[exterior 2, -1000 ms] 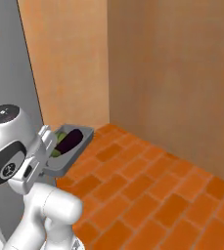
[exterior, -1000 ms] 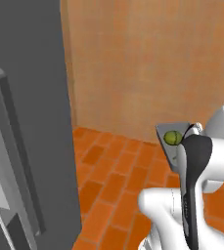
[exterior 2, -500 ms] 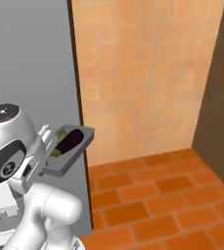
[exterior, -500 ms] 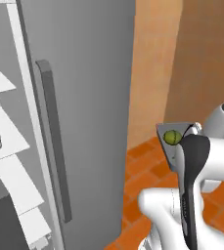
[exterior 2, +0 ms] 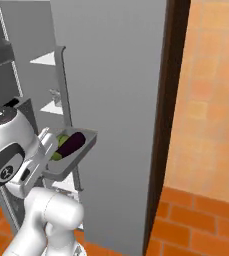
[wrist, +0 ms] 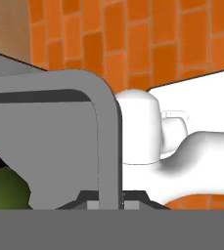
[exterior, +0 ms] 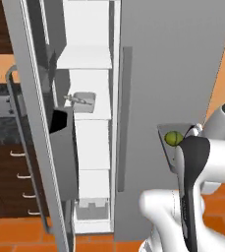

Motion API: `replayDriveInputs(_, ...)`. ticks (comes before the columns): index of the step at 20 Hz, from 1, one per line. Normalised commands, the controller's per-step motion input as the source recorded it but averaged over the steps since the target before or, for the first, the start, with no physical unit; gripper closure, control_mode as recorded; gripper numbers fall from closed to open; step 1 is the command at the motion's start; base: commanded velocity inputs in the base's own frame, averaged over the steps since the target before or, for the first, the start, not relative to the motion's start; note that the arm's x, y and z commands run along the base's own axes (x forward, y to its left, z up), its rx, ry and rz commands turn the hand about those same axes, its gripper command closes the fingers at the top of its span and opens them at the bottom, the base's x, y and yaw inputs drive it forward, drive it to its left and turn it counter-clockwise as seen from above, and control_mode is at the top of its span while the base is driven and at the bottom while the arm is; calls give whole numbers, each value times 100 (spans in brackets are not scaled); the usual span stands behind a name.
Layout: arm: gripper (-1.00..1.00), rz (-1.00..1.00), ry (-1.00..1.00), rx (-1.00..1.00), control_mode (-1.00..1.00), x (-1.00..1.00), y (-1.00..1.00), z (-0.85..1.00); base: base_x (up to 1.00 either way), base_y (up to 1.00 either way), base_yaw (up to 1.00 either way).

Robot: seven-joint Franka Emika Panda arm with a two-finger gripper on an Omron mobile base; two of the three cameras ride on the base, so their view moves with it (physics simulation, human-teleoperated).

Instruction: Take the meat container that has the fish and place it on the second highest rack of the freezer. Then take the vegetable container that has the eggplant and lime and place it on the highest rack of the freezer.

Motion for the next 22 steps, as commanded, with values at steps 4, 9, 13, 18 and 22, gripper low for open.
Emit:
replayDriveInputs(4, 100, 0, 0, 0, 100, 0, 0, 0, 0, -11, 93)
replayDriveInputs(9, 100, 0, 0, 0, 100, 0, 0, 0, -1, -19, 72)
replayDriveInputs(13, 100, 0, 0, 0, 100, 0, 0, 0, 23, -33, 35)
replayDriveInputs(18, 100, 0, 0, 0, 100, 0, 0, 0, 7, 0, 0)
replayDriveInputs(22, 100, 0, 0, 0, 100, 0, 0, 0, 32, 0, 0)
